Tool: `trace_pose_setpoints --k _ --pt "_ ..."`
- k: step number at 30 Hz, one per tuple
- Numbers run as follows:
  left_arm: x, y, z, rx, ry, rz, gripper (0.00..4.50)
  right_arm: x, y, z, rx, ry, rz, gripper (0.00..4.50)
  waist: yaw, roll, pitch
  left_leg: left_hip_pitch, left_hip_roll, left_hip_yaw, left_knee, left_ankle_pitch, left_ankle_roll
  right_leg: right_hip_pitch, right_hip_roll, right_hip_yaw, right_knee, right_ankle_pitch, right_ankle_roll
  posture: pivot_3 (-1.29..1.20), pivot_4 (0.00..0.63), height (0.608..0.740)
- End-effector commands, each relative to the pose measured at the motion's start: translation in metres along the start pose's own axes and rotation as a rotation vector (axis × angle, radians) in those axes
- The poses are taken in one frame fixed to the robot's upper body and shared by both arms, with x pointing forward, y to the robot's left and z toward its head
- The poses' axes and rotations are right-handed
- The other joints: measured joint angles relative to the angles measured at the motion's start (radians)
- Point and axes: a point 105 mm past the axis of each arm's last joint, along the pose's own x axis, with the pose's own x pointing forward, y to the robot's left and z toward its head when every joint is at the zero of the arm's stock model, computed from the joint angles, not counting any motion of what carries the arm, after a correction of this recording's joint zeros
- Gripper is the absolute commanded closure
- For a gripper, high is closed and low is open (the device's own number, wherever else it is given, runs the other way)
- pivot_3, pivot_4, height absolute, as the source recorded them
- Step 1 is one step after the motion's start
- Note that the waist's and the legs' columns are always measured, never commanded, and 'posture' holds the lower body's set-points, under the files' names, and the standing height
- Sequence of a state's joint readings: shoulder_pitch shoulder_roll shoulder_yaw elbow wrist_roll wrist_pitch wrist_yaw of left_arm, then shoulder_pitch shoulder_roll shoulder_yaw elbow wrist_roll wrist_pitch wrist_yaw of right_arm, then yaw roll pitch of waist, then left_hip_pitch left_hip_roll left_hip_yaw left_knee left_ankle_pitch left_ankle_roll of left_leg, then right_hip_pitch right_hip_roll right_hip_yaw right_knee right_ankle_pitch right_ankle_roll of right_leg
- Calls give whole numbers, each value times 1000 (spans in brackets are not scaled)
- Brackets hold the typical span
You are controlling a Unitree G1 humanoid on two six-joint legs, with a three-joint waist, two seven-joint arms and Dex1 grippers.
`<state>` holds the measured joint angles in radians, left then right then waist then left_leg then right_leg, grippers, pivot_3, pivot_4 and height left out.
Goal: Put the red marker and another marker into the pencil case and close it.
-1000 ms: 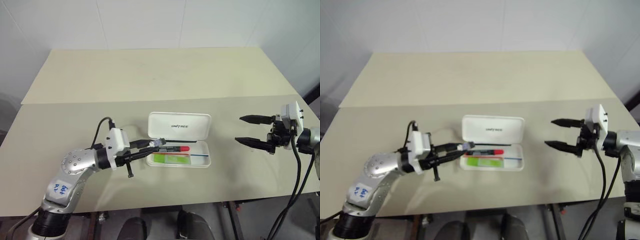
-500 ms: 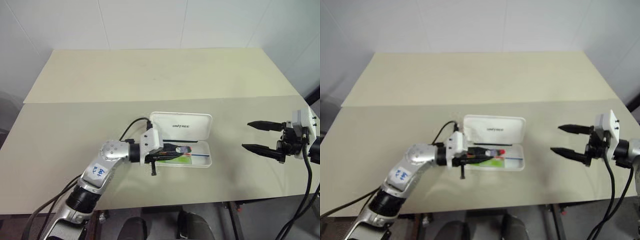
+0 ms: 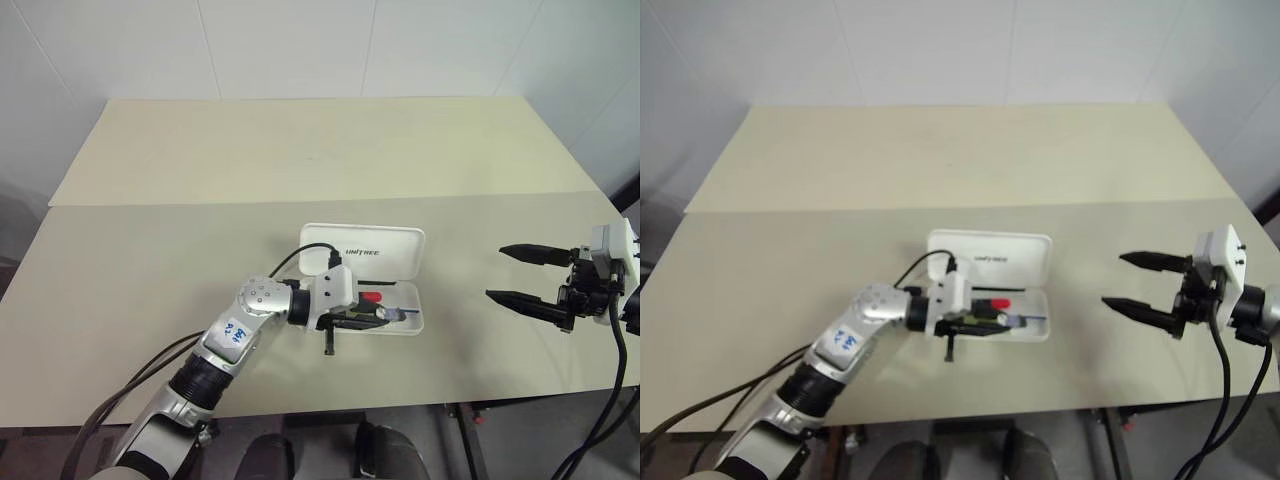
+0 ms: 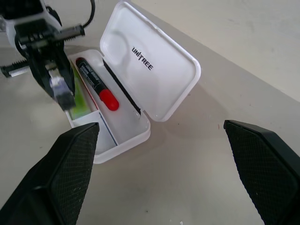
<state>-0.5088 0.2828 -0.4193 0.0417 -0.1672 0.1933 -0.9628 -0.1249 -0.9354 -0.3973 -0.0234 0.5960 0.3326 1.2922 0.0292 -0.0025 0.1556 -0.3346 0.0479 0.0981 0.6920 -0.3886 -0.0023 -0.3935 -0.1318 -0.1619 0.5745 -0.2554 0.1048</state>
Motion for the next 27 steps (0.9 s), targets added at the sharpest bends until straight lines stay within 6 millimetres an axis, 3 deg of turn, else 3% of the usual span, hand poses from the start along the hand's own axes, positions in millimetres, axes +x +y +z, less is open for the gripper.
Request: trace_pose_setpoints --k 1,11,21,27 --pt "9 3 10 66 -15 -20 4153 -3 1 11 -31 -40 -15 0 0 0 0 0 0 0 0 0 0 0 0 0 0 0 0 0 150 740" --pt "27 16 10 84 -16 -20 4153 3 4 12 -30 -63 -20 0 0 0 0 0 0 0 0 0 0 0 0 0 0 0 0 0 150 740" --pt "30 13 -1 33 1 -47 4153 4 6 14 -35 -75 -31 0 0 0 0 0 0 -1 1 0 0 0 0 0 0 0 0 0 150 740" --pt "33 16 3 19 -19 -32 2161 6 7 14 -36 -82 -32 0 0 0 0 0 0 -1 1 0 0 0 0 0 0 0 0 0 150 740"
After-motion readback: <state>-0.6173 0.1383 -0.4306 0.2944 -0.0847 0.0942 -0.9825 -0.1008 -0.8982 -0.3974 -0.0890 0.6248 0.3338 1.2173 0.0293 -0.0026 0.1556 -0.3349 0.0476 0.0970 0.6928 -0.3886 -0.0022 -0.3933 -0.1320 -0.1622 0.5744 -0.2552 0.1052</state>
